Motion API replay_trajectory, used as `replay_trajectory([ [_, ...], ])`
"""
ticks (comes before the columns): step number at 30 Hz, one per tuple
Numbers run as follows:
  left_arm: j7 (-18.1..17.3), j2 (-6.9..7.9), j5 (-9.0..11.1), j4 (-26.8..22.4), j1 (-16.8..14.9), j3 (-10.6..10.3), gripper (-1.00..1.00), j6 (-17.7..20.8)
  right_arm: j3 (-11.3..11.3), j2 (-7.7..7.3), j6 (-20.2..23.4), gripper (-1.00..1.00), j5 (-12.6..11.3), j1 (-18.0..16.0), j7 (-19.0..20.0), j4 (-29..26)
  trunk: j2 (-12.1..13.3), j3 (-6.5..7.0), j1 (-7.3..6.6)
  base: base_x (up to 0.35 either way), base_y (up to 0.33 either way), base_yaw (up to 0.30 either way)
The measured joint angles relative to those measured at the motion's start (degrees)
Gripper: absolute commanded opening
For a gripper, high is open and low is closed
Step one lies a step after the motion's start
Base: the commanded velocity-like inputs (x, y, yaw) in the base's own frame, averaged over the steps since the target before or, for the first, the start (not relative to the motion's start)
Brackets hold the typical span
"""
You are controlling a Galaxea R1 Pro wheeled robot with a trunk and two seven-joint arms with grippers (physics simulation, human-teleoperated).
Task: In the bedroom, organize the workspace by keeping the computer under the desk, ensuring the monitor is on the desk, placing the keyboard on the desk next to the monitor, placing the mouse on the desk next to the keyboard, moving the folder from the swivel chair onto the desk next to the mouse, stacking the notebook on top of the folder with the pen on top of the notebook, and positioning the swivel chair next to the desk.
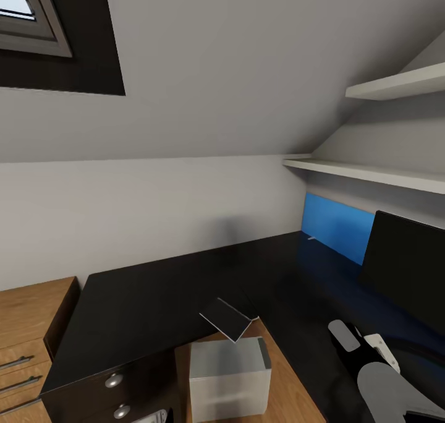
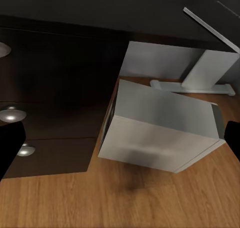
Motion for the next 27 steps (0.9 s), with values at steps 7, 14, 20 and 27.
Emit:
replay_trajectory([
  [7,0.00,0.03,0.03,0.00,0.00,0.03,1.00,0.02,0.49,0.19,-0.27,1.00,0.23,0.00,-0.14,-0.56,0.00,0.00,0.00,0.000,0.000,0.000],
  [14,0.08,0.16,0.03,0.09,0.00,0.15,1.00,0.03,6.17,3.26,-0.21,1.00,3.60,0.14,-0.73,-5.52,0.00,0.00,0.00,0.000,0.000,0.000],
  [20,-0.01,0.03,-0.05,1.39,0.00,0.06,1.00,-0.03,13.64,7.16,-0.34,1.00,13.66,5.27,-7.07,-19.97,0.00,0.00,0.00,0.000,0.000,0.000],
  [27,-0.05,0.18,-0.21,2.35,0.00,0.26,1.00,-0.05,24.02,10.44,0.99,1.00,23.72,16.76,-19.42,-39.93,0.00,0.00,0.00,0.000,0.000,0.000],
])
